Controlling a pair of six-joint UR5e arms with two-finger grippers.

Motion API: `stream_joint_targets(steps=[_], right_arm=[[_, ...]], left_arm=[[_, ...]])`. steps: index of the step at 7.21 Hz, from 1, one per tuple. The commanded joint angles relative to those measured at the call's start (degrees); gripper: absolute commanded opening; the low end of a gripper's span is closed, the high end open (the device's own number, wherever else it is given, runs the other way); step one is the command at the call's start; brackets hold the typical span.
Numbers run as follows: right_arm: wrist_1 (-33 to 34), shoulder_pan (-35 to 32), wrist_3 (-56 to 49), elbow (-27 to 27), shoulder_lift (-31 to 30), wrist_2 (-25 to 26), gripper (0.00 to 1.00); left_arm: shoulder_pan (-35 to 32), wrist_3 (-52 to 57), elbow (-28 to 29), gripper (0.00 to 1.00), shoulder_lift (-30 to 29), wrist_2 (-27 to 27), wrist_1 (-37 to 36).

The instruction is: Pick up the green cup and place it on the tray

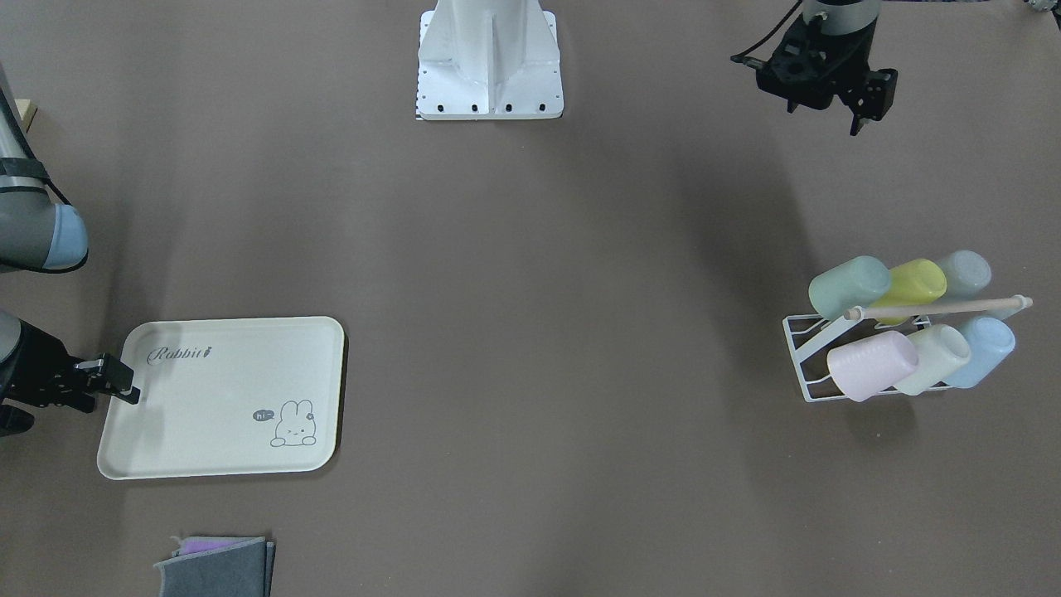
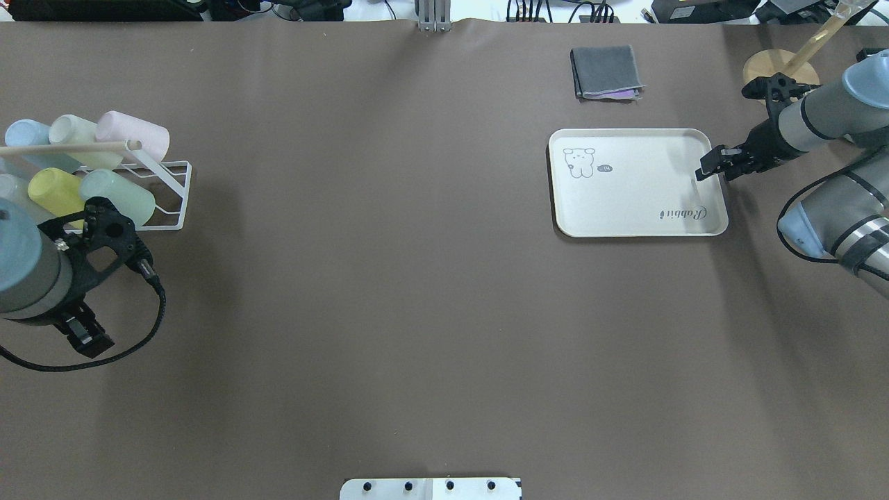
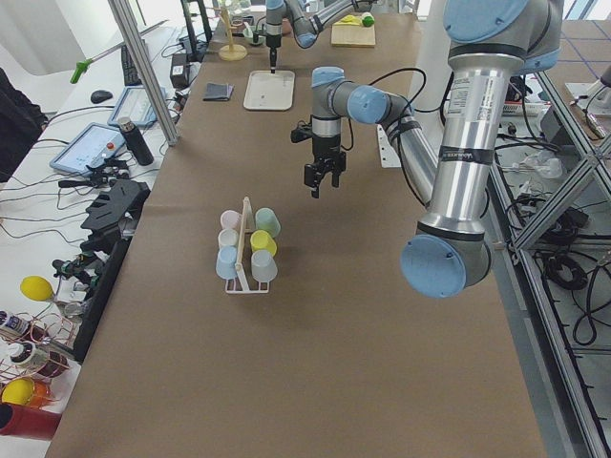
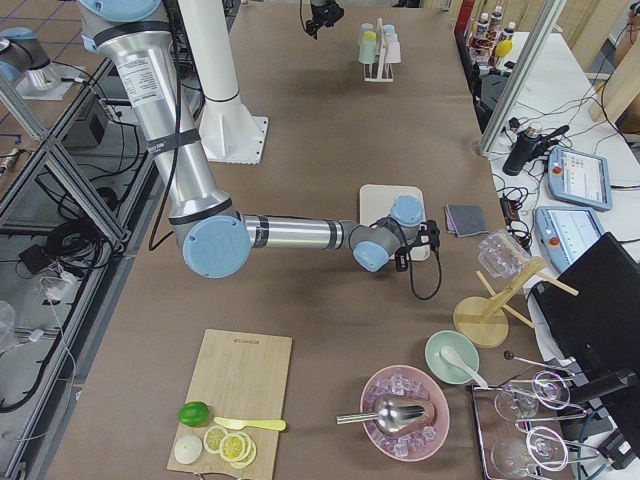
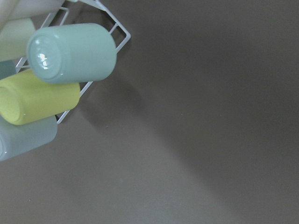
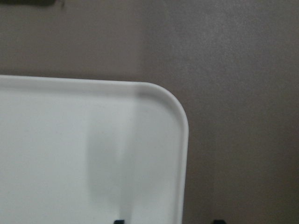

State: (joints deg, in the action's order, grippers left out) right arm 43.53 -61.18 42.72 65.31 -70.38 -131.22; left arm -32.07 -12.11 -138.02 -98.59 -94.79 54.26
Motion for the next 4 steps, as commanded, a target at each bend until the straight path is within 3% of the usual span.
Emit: stream_joint_targets(steps=[1,2,3,4], right_arm=[[0.15,0.01,0.35,-0.10,0.33,-0.61,0.53],[0.15,0.01,0.35,-0.10,0.25,-0.61,0.53],[0.15,0.01,0.35,-0.10,0.16,-0.62,0.48],[0.15,0.01,0.35,-0.10,0.16,-0.88,0.33]], left_arm=[[9.35,-0.63,3.09,0.97,0.15,17.35,0.92],[12.70,-0.37,5.55,0.97,1.81,25.63,6.94],[14.30,0.93,8.36,0.97,4.52,29.80,15.09],[17.62,12.87,8.56,0.97,8.12,38.63,18.91]])
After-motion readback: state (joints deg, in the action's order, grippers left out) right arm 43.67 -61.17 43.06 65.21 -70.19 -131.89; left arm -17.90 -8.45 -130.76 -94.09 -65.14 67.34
